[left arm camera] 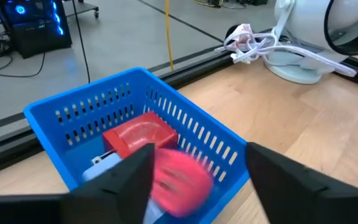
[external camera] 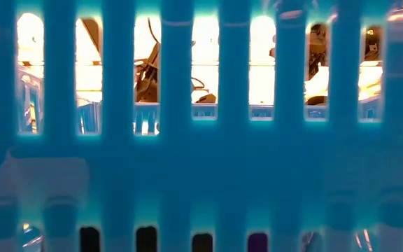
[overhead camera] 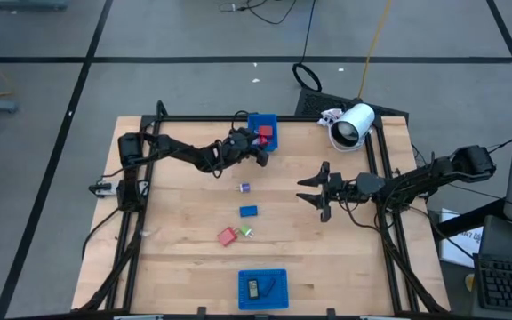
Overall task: Pick & Place Office items
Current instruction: Put the pink charger adapter into the top blue bin, then put the red charger adapter into the top blue bin
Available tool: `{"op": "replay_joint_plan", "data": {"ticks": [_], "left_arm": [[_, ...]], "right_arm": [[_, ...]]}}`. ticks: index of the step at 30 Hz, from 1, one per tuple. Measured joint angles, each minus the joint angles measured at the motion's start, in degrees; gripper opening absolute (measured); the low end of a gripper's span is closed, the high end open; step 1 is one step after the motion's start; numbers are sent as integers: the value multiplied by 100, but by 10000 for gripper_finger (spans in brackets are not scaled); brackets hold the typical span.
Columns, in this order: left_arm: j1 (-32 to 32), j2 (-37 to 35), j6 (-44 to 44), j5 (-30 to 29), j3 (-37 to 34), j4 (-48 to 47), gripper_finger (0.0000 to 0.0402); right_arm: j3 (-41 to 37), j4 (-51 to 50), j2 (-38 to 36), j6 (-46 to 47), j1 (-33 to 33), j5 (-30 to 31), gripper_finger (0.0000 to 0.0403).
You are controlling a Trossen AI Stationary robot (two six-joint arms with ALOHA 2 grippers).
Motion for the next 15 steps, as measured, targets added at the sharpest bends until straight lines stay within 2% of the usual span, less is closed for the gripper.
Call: {"op": "replay_joint_plan", "data": {"ticks": [3, 7, 11, 15], "left_arm": [[0, 0, 1, 1, 0, -1, 293], [-2, -89, 26, 77, -2, -22, 332], [-26, -472, 32, 534, -4, -130, 354], [-117, -1090, 37, 986, -7, -815, 367]], "right_arm": [[0, -1, 0, 1, 0, 0, 171], [0, -1, 0, -1, -2, 0, 171], [2, -1, 0, -1, -2, 0, 171], [2, -5, 0, -1, -2, 0, 171]]}}
